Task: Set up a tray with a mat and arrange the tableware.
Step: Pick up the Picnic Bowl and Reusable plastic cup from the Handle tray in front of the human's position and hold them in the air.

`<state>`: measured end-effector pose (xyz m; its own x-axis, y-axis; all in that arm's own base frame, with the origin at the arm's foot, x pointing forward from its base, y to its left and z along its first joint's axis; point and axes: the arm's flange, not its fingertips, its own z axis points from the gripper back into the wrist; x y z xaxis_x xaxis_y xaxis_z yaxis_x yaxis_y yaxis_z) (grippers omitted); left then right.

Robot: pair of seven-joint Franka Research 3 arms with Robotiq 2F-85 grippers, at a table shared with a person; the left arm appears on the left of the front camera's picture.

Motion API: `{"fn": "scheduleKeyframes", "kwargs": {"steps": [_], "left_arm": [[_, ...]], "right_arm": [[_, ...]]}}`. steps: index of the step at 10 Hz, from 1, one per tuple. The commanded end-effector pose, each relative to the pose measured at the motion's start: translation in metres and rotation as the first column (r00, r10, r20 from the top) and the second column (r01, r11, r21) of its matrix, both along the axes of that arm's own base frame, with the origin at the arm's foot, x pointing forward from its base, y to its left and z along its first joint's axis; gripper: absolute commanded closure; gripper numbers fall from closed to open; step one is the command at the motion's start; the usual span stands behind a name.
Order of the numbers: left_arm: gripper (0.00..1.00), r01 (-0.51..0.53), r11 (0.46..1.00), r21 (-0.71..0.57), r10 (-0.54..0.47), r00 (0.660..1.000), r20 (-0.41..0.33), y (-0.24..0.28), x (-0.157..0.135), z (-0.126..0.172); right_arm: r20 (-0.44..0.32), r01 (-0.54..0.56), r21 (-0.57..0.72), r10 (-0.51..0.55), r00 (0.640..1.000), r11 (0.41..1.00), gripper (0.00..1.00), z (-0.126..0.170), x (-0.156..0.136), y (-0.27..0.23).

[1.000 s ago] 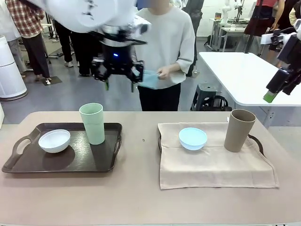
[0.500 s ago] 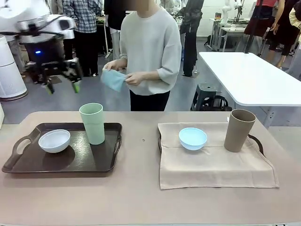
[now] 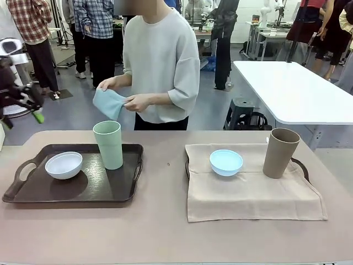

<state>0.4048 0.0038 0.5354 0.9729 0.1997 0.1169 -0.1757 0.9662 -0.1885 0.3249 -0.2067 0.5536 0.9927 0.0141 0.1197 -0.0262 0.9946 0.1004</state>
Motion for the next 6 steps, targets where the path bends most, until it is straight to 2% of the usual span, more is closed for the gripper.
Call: {"fn": "scheduleKeyframes", "kwargs": {"steps": [1,2,4,5,6], "left_arm": [[0.16,0.034,0.999,0.009,-0.034,0.999,-0.004,-0.021,0.008,0.003],[0.16,0.034,0.999,0.009,-0.034,0.999,-0.004,-0.021,0.008,0.003],[0.16,0.034,0.999,0.009,-0.034,0.999,-0.004,-0.021,0.008,0.003],[0.16,0.029,0.999,0.020,-0.029,1.000,-0.001,-0.014,0.001,0.000],[0.16,0.016,0.998,-0.063,-0.018,1.000,-0.026,-0.001,0.005,0.002]], "right_arm": [[0.032,-0.060,-0.093,0.063,0.997,0.994,0.00,0.005,0.008,0.023],[0.000,0.000,0.000,0.000,1.000,1.000,0.00,0.000,0.000,0.000],[0.008,-0.020,-0.025,0.020,1.000,0.999,0.00,0.003,0.004,0.006],[-0.034,-0.041,0.060,0.043,0.998,0.997,0.00,0.001,0.015,0.013],[-0.055,-0.042,0.130,0.049,0.997,0.991,0.00,-0.002,0.016,0.003]]}}
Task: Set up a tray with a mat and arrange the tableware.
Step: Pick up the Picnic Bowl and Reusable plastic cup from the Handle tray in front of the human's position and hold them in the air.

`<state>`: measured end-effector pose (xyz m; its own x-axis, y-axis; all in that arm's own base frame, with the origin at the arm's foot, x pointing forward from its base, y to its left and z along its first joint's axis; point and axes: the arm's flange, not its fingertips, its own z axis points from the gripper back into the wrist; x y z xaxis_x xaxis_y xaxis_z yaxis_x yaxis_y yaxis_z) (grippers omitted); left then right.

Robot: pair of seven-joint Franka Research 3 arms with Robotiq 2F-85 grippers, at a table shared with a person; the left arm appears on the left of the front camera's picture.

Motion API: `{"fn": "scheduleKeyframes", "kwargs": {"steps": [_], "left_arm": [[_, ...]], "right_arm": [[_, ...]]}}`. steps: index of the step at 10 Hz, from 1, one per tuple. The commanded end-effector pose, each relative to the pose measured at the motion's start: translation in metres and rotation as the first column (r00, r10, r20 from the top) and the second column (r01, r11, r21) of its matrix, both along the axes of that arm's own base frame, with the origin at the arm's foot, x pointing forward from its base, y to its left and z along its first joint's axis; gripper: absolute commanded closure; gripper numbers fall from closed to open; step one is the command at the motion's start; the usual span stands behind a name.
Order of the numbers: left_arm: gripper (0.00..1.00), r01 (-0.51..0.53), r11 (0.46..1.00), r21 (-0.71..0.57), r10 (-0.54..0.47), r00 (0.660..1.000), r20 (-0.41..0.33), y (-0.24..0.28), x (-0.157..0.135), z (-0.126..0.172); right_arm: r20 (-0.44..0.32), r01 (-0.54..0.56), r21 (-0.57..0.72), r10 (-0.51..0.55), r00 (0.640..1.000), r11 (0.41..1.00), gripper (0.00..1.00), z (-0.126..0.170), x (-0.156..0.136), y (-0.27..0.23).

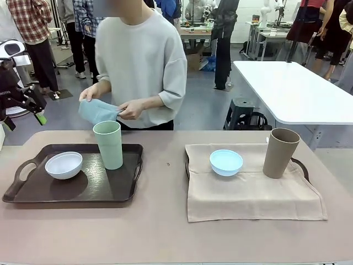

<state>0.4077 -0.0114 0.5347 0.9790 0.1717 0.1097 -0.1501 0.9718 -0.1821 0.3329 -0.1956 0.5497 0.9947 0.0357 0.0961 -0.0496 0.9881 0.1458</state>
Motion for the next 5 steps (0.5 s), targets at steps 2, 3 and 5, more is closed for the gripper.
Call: {"fn": "scheduleKeyframes", "kwargs": {"steps": [2,3,5], "left_arm": [[0.16,-0.043,0.962,-0.268,0.017,0.995,-0.100,0.077,0.005,-0.005],[0.16,-0.044,0.923,-0.382,0.003,0.994,-0.108,0.108,0.004,-0.005],[0.16,-0.013,0.793,-0.609,-0.058,0.994,-0.096,0.165,-0.009,-0.014]], "right_arm": [[-0.077,0.006,0.326,0.021,0.997,0.945,0.00,-0.001,-0.004,-0.060],[-0.084,0.020,0.436,0.018,0.996,0.900,0.00,-0.004,-0.009,-0.083],[-0.090,0.056,0.618,0.000,0.996,0.784,0.00,-0.013,-0.021,-0.126]]}}
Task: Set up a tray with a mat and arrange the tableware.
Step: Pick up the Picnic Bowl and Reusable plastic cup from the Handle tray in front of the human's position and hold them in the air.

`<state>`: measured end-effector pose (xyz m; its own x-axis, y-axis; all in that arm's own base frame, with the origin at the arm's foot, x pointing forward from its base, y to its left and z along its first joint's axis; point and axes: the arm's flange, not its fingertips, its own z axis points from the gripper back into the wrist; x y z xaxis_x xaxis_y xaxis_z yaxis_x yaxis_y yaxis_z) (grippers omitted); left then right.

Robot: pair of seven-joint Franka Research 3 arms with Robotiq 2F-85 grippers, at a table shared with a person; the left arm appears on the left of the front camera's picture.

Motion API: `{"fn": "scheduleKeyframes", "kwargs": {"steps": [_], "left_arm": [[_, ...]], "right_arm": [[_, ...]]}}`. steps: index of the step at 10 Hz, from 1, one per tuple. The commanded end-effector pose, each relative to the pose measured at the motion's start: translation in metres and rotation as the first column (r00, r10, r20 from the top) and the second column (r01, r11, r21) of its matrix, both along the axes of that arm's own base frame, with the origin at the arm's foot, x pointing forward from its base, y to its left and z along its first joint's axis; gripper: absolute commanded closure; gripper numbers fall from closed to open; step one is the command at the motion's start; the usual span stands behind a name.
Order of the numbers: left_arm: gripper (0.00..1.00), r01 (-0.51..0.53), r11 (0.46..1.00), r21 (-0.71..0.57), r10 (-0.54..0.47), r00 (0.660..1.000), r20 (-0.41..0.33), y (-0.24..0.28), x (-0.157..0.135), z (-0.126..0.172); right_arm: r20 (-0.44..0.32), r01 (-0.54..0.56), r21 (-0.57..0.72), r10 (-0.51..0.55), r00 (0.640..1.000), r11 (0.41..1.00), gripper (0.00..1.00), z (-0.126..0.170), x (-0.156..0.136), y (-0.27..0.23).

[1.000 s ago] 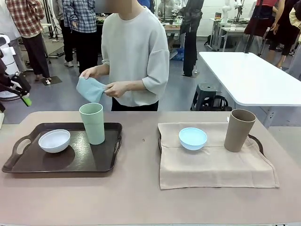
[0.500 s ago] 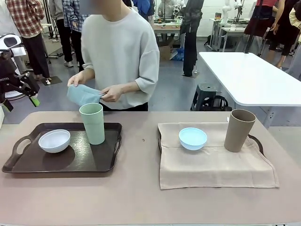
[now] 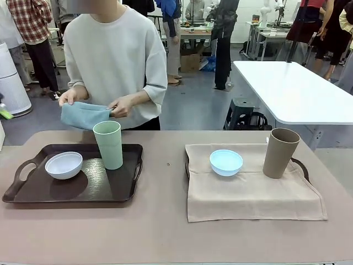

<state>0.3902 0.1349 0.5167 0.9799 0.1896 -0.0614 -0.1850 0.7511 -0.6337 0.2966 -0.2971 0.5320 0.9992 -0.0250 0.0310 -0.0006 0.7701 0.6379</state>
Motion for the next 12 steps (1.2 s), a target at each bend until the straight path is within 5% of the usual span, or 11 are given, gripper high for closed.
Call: {"fn": "scheduleKeyframes", "kwargs": {"steps": [1,4,9,12], "left_arm": [[0.16,0.035,0.973,-0.230,-0.034,0.999,0.006,0.044,-0.002,-0.002],[0.16,0.044,0.906,-0.421,-0.011,0.997,0.080,0.099,-0.015,-0.014],[0.16,0.050,0.872,-0.486,0.035,0.986,0.165,0.097,-0.023,-0.028],[0.16,0.023,0.879,-0.475,0.035,0.993,0.113,0.099,-0.021,-0.027]], "right_arm": [[-0.017,0.012,0.182,-0.009,1.000,0.983,0.00,0.002,0.008,-0.037],[0.024,0.044,0.372,-0.057,0.998,0.927,0.00,-0.008,-0.007,-0.070],[0.011,0.104,0.442,-0.121,0.993,0.891,0.00,-0.031,-0.007,-0.070],[0.006,0.097,0.418,-0.109,0.994,0.903,0.00,-0.032,-0.008,-0.069]]}}
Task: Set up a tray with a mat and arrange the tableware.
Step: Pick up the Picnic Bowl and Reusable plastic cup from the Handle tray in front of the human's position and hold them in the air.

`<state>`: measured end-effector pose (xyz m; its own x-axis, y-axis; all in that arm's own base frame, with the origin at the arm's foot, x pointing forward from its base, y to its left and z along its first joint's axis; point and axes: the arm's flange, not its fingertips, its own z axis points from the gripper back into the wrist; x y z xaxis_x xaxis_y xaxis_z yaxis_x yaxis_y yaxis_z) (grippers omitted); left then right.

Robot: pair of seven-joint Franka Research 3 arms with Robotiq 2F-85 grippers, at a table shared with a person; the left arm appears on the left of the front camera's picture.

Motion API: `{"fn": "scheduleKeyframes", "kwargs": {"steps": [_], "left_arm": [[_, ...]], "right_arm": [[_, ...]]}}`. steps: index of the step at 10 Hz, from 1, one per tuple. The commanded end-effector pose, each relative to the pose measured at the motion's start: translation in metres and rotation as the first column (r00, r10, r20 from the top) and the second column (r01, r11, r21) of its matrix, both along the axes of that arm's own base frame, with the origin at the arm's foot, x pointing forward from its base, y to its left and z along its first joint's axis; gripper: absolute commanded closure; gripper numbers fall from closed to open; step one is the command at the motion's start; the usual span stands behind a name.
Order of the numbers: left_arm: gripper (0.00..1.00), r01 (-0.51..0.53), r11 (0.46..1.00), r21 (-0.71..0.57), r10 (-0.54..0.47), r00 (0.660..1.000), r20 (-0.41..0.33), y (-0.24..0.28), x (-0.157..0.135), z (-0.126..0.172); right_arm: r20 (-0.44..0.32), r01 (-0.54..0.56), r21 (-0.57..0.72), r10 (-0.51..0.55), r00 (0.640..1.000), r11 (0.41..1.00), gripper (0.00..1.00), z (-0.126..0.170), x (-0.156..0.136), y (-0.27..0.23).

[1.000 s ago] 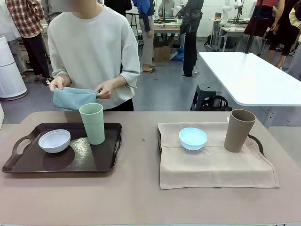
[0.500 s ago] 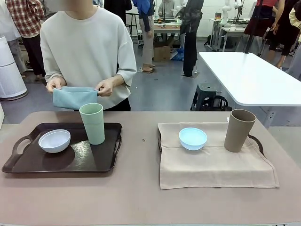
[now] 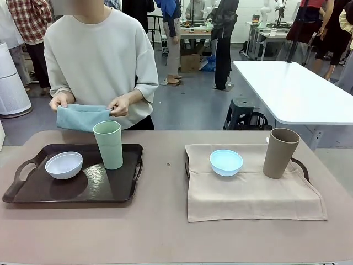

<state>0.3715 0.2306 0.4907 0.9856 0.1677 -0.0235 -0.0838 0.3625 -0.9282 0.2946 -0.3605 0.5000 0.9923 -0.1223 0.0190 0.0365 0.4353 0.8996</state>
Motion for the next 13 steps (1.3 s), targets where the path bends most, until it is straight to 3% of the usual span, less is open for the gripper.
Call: {"fn": "scheduleKeyframes", "kwargs": {"steps": [1,13], "left_arm": [[0.16,-0.004,1.000,-0.010,0.004,1.000,-0.008,0.0030,-0.0023,-0.0010],[0.16,-0.004,1.000,-0.010,0.004,1.000,-0.008,0.0030,-0.0023,-0.0010]], "right_arm": [[0.005,0.022,0.004,-0.022,1.000,1.000,0.00,0.0004,-0.0065,-0.0056],[0.005,0.022,0.004,-0.022,1.000,1.000,0.00,0.0004,-0.0065,-0.0056]]}}
